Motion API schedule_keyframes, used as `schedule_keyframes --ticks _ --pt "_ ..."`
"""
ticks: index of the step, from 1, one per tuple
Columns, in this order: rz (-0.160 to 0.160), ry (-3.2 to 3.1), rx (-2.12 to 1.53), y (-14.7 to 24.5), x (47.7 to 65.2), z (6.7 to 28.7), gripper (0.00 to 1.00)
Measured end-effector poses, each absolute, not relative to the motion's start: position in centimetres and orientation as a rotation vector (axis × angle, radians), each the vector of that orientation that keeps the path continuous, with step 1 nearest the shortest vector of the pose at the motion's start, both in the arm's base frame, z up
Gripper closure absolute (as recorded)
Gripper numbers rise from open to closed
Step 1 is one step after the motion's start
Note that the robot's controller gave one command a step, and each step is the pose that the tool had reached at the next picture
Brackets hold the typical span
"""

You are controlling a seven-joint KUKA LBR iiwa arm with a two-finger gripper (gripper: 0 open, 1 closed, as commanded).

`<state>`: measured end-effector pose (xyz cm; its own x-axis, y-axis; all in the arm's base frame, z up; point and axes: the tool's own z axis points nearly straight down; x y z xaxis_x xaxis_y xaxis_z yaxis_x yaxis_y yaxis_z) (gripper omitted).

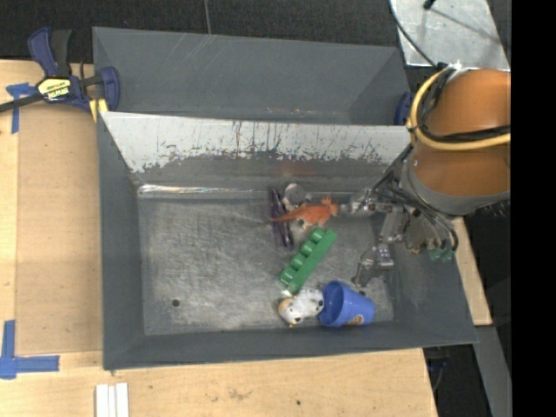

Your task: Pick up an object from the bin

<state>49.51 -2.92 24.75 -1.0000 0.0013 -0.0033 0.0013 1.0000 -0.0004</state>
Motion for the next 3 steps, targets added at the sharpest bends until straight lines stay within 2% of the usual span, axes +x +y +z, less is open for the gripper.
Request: schedule_keyframes --ticks 1,2,3 --pt "-0.001 3.13 -0.18 -2.2 51.2 20.3 0.0" --pt "-0.001 3.081 -0.586 1.1 56.1 16.9 0.0" --pt "0.0 3.05 -0.743 1.1 57.1 15.1 0.0"
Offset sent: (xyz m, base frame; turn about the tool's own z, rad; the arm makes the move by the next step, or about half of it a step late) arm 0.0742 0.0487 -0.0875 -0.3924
